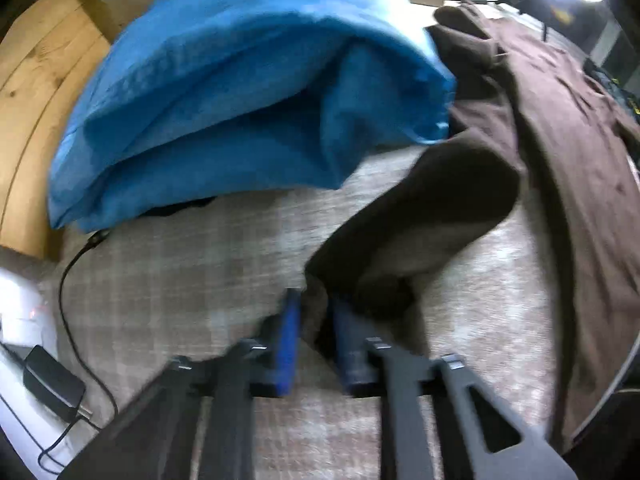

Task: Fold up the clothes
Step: 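Grasp the brown sweater sleeve with the left tool and lift it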

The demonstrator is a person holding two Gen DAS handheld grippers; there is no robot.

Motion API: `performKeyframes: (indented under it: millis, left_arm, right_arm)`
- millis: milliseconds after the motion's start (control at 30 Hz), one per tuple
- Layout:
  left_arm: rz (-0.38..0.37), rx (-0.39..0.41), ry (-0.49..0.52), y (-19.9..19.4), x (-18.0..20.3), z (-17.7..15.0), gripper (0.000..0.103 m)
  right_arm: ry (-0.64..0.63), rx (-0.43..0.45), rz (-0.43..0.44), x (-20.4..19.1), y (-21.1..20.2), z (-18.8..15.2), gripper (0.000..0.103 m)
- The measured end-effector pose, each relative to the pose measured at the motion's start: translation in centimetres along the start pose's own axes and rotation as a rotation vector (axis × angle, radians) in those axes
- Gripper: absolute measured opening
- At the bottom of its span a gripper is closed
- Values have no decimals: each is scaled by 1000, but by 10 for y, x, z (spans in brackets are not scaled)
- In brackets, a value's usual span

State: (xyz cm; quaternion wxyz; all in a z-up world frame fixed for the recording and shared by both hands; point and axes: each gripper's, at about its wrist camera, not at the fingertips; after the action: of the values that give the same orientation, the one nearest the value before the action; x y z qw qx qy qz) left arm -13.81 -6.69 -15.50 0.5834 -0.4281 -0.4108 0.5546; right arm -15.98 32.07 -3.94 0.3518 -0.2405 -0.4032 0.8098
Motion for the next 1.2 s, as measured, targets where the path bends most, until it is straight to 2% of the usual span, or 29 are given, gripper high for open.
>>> performKeyframes:
  millis: [67, 133, 300, 400, 500, 633, 700, 833, 1000, 1067, 1200]
  left_arm:
    - [-42, 15, 16, -16, 6, 0, 5]
    - [-88, 77, 66, -51, 16, 0, 4]
    - [-157, 302, 160, -174, 20, 25, 4]
    - [-109, 403, 191, -226, 0, 42, 4]
    - [-52, 451, 152, -249, -34, 50, 4]
    - [-25, 466, 69, -249, -83, 38, 4]
    - [7, 433, 19, -229, -105, 37, 4]
    - [13, 369, -55, -184, -127, 49, 4]
    - [-33, 332, -68, -176, -133, 55, 4]
    - [-24, 316, -60, -175, -132, 55, 4]
    - [-9, 267, -70, -168, -134, 60, 4]
  right_arm:
    - [-13, -1, 14, -22, 13, 7, 53]
    - [-25, -3, 29, -43, 26, 14, 53]
    - [-110, -27, -10, -82, 63, 39, 53]
    - [-103, -36, -10, -79, 70, 53, 53]
    - [-92, -32, -34, -65, 67, 70, 53]
    - [-54, -17, -46, -39, 64, 107, 53]
    - [-50, -20, -65, -27, 73, 130, 53]
    - [-110, -69, -122, -18, 112, 171, 53]
    - [-411, -122, -97, -41, 157, 204, 53]
    - [-509, -142, -26, -53, 166, 211, 53]
    - [-671, -102, 105, -93, 169, 213, 53]
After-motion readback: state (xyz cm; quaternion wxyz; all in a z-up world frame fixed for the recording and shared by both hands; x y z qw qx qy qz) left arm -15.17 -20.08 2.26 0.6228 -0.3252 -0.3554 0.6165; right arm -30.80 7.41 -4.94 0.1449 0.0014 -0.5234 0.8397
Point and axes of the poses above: each gripper's, at about its wrist camera, not at the fingertips, and y roughly the way its jaws point, x to its right, z to its top, and after that the axes turned 10 degrees about -y, right-handed
